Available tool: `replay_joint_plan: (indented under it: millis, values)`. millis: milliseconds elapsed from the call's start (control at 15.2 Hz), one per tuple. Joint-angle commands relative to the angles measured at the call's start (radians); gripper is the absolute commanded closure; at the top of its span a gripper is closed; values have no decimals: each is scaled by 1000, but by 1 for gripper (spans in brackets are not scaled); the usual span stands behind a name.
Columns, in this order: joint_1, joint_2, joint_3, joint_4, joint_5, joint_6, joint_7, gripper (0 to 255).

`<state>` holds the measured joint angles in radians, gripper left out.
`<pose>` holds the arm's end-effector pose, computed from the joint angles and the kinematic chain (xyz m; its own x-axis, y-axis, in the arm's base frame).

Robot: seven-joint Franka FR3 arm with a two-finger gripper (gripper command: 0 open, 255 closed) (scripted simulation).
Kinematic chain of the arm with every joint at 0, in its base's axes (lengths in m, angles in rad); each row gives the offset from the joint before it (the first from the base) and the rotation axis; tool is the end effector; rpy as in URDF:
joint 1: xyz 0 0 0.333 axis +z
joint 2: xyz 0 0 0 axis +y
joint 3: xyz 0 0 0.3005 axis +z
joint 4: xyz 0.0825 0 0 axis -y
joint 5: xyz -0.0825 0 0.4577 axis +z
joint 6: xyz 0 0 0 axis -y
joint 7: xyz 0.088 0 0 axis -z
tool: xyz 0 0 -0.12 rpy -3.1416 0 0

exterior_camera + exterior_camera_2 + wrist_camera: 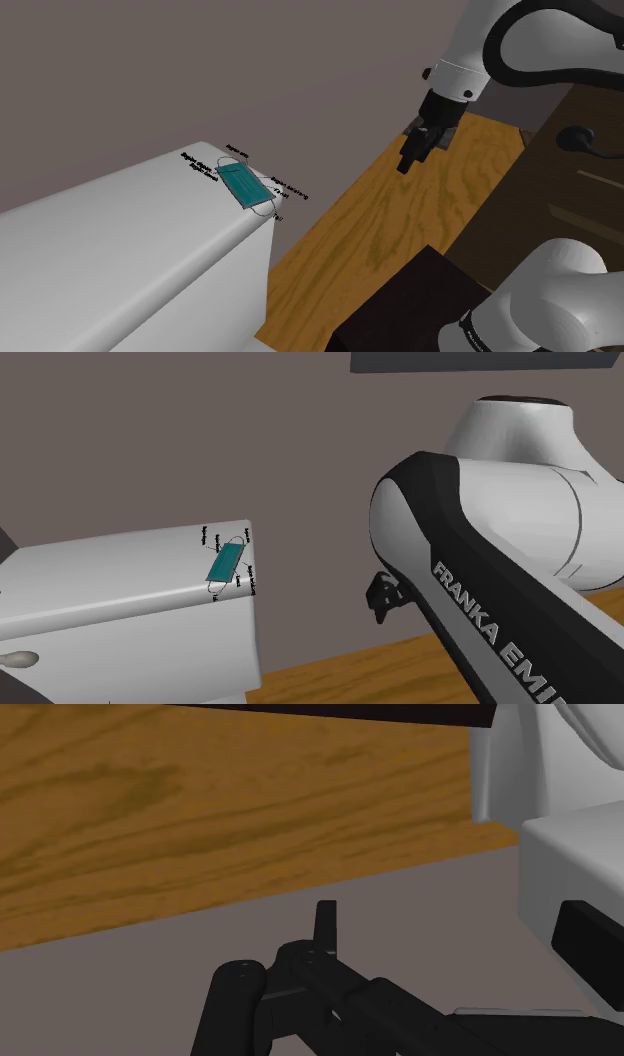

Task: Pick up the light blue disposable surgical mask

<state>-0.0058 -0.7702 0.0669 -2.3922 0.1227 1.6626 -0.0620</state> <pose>0.4030 0.0407 0.5483 0.9946 0.0945 0.0439 0.0975 -0.9925 -0.0733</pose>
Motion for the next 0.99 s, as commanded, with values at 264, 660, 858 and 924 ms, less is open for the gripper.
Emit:
replay_joint_plan:
  millis: [264,660,858,924]
  values:
    - [17,85,87,85,34,19,101,0]
    - [27,238,214,247,49,37,256,0]
    - [25,327,277,345,37,39,336,0]
    - [25,358,298,380,30,39,364,0]
